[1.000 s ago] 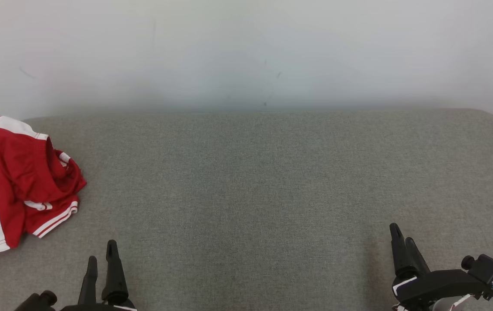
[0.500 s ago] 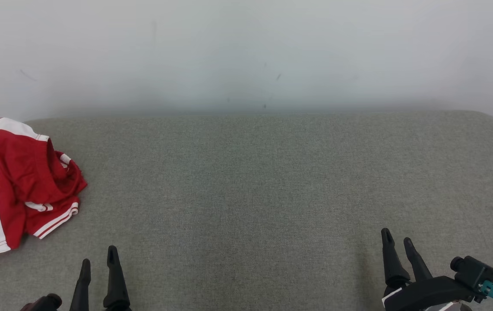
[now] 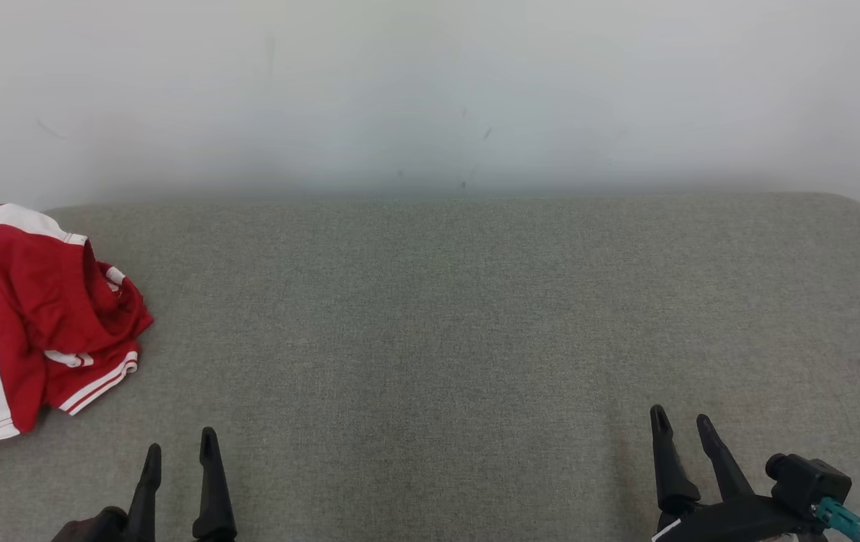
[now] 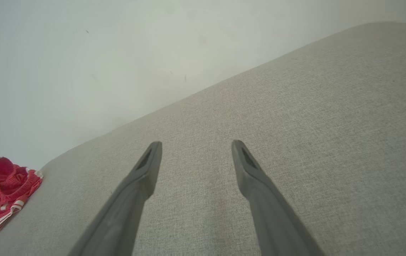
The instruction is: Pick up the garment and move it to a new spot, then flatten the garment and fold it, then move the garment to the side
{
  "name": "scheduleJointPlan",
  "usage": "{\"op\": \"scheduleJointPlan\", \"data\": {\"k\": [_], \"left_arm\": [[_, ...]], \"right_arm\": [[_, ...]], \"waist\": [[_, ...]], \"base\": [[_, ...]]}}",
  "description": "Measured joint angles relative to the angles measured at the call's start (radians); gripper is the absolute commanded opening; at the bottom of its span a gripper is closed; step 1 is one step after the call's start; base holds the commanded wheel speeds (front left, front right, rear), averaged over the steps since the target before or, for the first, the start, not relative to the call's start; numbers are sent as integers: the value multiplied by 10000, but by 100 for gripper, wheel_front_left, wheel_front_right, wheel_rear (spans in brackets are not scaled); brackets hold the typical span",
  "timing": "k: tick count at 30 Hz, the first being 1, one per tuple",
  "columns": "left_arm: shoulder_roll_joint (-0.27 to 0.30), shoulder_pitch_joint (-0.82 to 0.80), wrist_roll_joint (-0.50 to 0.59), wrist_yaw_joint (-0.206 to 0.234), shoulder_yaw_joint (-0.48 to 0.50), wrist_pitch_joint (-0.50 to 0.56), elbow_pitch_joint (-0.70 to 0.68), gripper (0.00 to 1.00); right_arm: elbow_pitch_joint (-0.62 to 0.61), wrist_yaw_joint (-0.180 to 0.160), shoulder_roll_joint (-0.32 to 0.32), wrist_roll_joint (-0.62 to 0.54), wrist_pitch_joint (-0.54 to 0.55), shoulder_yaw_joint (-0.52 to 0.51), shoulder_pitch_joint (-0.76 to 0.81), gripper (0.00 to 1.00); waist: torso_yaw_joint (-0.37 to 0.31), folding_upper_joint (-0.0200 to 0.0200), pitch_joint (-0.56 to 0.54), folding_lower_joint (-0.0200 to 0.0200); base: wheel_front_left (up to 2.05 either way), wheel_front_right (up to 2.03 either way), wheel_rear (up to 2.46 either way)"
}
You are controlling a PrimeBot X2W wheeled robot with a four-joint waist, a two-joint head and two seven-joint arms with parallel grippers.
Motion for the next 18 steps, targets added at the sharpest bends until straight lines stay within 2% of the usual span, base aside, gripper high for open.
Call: {"op": "scheduleJointPlan", "data": {"k": [10,18], "left_arm": [[52,131,905,-343,-56,-102,-29,100],[48,165,1557,-437,59,-192,-104,100]], "right_arm": [[-35,13,-6,-823,-360,92,136,100],[-104,15,-12,-1459,-614,153,274,100]], "waist": [[6,0,-15,0],[20,0,-63,0]], "base": [[0,0,0],[0,0,0]]}}
